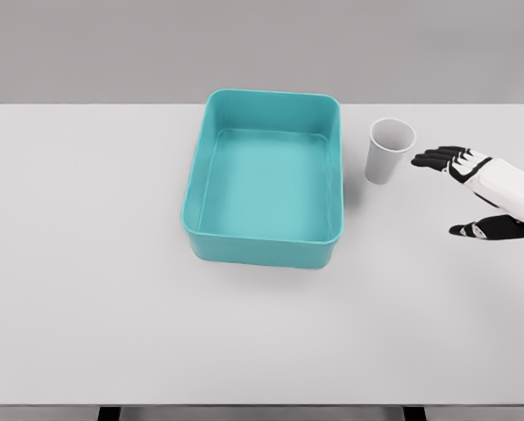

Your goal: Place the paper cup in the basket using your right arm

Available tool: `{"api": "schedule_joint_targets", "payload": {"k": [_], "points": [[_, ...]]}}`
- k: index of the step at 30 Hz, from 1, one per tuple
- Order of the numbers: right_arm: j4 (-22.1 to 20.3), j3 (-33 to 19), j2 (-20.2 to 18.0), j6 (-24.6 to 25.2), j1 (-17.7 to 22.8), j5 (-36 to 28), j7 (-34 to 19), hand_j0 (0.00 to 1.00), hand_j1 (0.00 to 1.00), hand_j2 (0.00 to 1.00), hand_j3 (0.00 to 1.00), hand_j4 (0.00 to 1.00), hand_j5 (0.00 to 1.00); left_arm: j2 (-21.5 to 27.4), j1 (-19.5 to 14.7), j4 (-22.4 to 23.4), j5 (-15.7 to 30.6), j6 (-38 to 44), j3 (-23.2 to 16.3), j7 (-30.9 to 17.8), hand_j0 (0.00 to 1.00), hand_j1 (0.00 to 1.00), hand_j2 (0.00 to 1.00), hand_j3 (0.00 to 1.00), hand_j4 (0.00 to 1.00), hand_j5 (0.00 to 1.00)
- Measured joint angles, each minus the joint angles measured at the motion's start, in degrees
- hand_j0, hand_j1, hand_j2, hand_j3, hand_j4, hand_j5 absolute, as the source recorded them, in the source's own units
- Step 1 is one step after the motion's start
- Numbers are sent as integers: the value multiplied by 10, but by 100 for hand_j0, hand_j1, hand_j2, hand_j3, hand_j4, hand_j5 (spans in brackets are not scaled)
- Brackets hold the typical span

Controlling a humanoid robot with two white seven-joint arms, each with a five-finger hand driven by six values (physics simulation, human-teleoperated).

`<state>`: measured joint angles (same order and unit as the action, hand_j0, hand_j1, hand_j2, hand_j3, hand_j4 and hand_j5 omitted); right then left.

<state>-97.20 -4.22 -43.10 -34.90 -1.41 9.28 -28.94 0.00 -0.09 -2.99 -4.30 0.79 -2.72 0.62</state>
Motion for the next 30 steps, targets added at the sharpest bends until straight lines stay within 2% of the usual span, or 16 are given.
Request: {"api": "schedule_joint_targets", "payload": {"k": [2, 3, 5, 7, 10, 13, 16, 21, 23, 30], "points": [[4, 0, 1, -1, -10, 0, 1, 100, 100, 100, 100, 100, 100, 0, 0, 0, 0, 0, 0, 0, 100, 100, 100, 100, 100, 100], [12, 0, 0, -1, -38, -2, 2, 100, 100, 100, 100, 100, 100, 0, 0, 0, 0, 0, 0, 0, 100, 100, 100, 100, 100, 100], [43, 10, 1, -1, -45, -29, 3, 100, 100, 100, 100, 100, 100, 0, 0, 0, 0, 0, 0, 0, 100, 100, 100, 100, 100, 100], [82, 44, 1, -2, -40, -92, 5, 100, 100, 100, 100, 100, 100, 0, 0, 0, 0, 0, 0, 0, 100, 100, 100, 100, 100, 100], [126, 80, -2, 2, -60, -197, 8, 100, 100, 100, 100, 100, 100, 0, 0, 0, 0, 0, 0, 0, 100, 100, 100, 100, 100, 100], [155, 105, -3, 2, -63, -276, 27, 100, 100, 100, 100, 100, 100, 0, 0, 0, 0, 0, 0, 0, 100, 100, 100, 100, 100, 100], [177, 151, -1, 4, -91, -357, 63, 100, 100, 100, 100, 100, 100, 0, 0, 0, 0, 0, 0, 0, 100, 100, 100, 100, 100, 100], [218, 222, 7, 6, -120, -441, 83, 95, 95, 95, 95, 95, 95, 0, 0, 0, 0, 0, 0, 0, 100, 100, 100, 100, 100, 100], [226, 239, 13, 10, -124, -458, 86, 100, 100, 100, 100, 100, 100, 0, 0, 0, 0, 0, 0, 0, 100, 100, 100, 100, 100, 100], [267, 257, 22, 38, -168, -395, 87, 100, 100, 100, 100, 100, 100, 0, 0, 0, 0, 0, 0, 0, 100, 100, 100, 100, 100, 100]]}}
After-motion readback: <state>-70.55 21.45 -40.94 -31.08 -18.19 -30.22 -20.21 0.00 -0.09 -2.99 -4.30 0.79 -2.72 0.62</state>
